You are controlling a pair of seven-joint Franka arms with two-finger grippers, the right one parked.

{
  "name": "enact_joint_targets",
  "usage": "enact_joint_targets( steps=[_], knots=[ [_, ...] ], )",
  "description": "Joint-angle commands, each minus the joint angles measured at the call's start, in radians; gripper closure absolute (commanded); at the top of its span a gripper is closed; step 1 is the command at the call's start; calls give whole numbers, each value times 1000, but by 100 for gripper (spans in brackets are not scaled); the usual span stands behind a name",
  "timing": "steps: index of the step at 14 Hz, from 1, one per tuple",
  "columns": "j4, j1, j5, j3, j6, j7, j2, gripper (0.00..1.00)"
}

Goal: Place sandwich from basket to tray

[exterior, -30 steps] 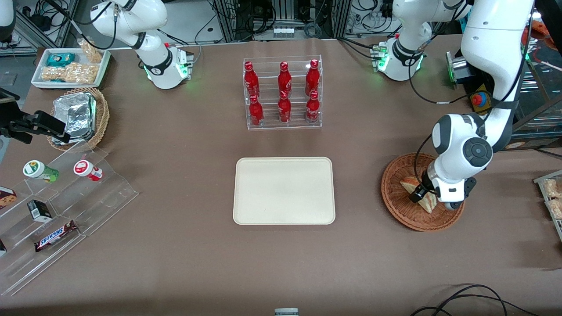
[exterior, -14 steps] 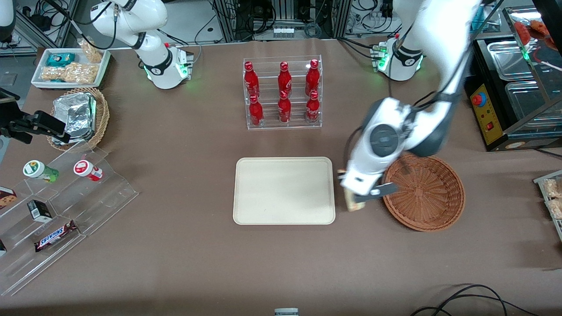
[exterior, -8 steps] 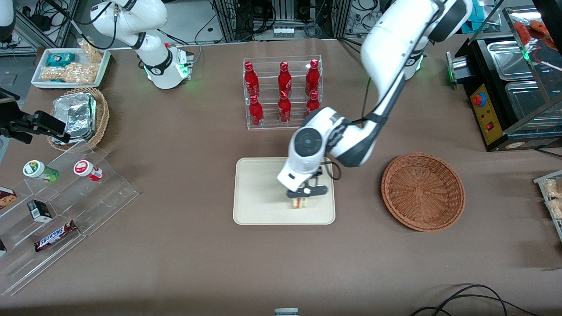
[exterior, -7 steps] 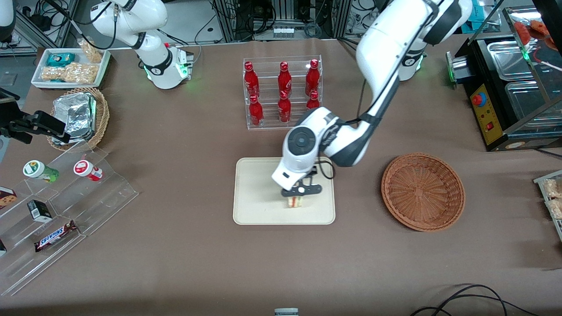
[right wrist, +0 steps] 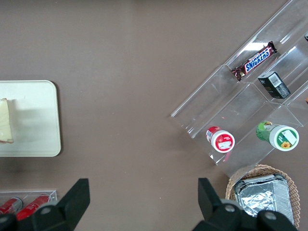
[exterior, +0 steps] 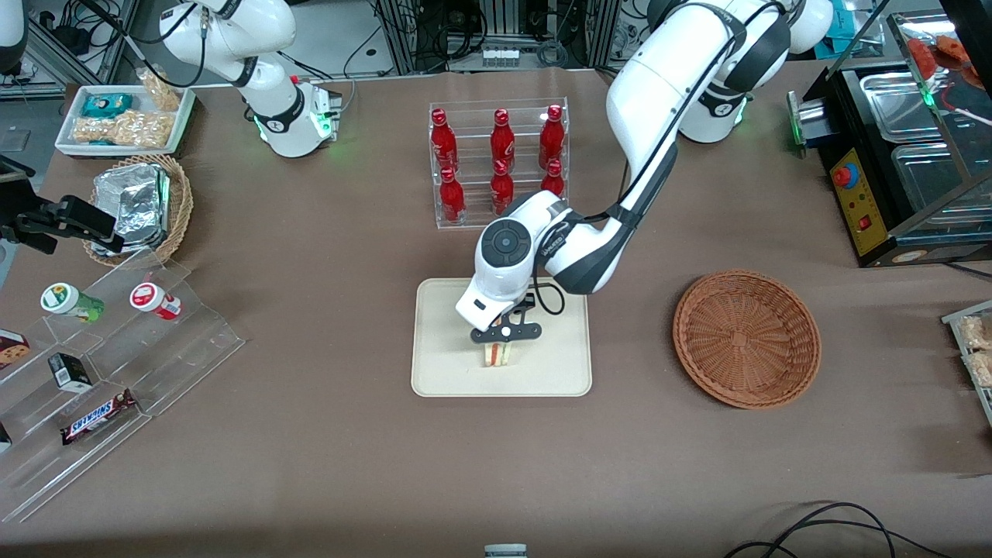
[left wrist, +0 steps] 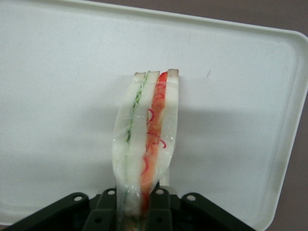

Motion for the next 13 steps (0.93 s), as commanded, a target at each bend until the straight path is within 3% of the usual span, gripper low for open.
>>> enact_joint_targets(
  steps=[1, 9, 13],
  knots=[
    [16, -21, 42, 12, -8, -74, -15, 0],
    [-102, 42, 82, 15, -379, -21, -392, 0],
    [-220, 192, 67, 14, -476, 34, -493, 0]
  ],
)
